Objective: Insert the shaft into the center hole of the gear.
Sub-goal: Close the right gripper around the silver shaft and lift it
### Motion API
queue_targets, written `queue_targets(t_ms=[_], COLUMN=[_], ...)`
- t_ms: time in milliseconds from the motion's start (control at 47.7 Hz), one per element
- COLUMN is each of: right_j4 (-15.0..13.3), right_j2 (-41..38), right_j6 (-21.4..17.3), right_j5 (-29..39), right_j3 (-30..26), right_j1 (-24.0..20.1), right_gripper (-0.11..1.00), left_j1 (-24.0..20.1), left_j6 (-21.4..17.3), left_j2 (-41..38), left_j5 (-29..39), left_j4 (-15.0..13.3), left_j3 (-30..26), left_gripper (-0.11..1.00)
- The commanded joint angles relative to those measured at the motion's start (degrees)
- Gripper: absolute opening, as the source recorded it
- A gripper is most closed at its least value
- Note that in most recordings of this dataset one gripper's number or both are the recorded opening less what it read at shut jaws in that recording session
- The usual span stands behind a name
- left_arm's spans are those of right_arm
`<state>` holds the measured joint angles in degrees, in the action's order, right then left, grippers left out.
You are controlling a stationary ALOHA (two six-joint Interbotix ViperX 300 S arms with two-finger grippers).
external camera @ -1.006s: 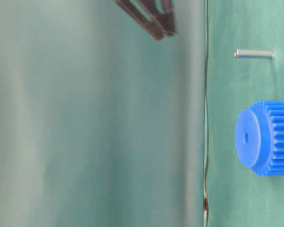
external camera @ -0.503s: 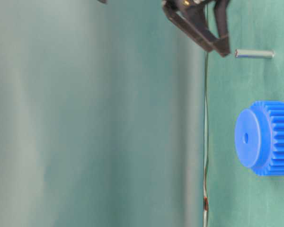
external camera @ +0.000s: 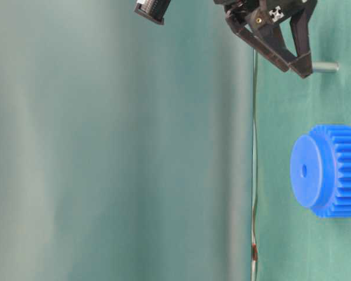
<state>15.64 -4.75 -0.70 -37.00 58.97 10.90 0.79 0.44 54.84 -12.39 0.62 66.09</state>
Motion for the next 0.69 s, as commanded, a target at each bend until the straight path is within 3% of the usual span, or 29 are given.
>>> queue_targets(t_ms=[0,252,671], right_j4=[0.2,0.0,0.1], right_j2=[0.4,0.5,2.0], right_j6=[0.0,0.1,0.2], right_j5=[-0.6,-2.0,-1.1], right_j3=[-0.9,-0.7,-0.8], right_j1=[-0.4,-1.8,-1.9], right_gripper=[0.67,0.19,0.18], left_j1=[-0.2,-0.4,-0.4], left_j6=[0.0,-0.1,-0.1], left_j2=[-0.4,-0.4,-0.4], left_j5=[-0.2,-0.2,-0.1], left_j4=[0.2,0.2,0.2], left_j3=[-1.0,-1.0,-1.0], left_gripper=[0.00,0.00,0.00])
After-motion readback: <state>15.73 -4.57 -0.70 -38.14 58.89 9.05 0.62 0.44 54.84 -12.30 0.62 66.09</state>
